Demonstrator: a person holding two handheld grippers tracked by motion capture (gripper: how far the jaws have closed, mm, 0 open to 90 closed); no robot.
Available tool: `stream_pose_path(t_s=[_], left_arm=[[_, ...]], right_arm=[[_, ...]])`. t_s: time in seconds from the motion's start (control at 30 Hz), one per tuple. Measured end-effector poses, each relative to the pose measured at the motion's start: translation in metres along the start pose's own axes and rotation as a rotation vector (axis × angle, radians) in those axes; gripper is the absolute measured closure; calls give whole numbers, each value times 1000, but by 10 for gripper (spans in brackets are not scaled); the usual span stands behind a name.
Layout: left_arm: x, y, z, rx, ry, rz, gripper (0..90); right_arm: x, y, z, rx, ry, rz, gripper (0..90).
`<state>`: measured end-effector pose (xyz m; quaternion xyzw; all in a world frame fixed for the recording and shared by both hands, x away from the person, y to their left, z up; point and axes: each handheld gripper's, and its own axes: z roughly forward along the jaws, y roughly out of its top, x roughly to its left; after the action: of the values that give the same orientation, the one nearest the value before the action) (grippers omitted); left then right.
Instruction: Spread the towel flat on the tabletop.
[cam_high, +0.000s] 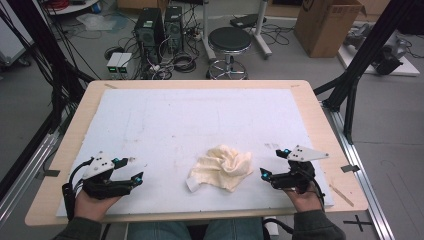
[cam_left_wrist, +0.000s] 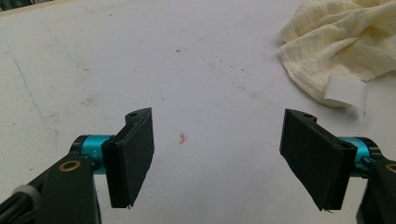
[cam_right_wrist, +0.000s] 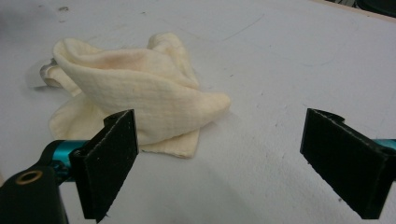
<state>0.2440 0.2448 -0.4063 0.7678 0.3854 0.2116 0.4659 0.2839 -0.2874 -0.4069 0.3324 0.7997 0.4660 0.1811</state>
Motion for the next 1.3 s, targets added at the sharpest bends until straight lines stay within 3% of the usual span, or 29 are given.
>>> stream_pose_path(t_s=[1.17, 1.3], left_arm=[[1, -1, 2, -2, -1, 2, 256], [1, -1, 2, 0, 0, 2, 256]], right_arm=[[2, 3, 0, -1, 8, -7, 105], [2, 7, 1, -4, 13, 11, 105]])
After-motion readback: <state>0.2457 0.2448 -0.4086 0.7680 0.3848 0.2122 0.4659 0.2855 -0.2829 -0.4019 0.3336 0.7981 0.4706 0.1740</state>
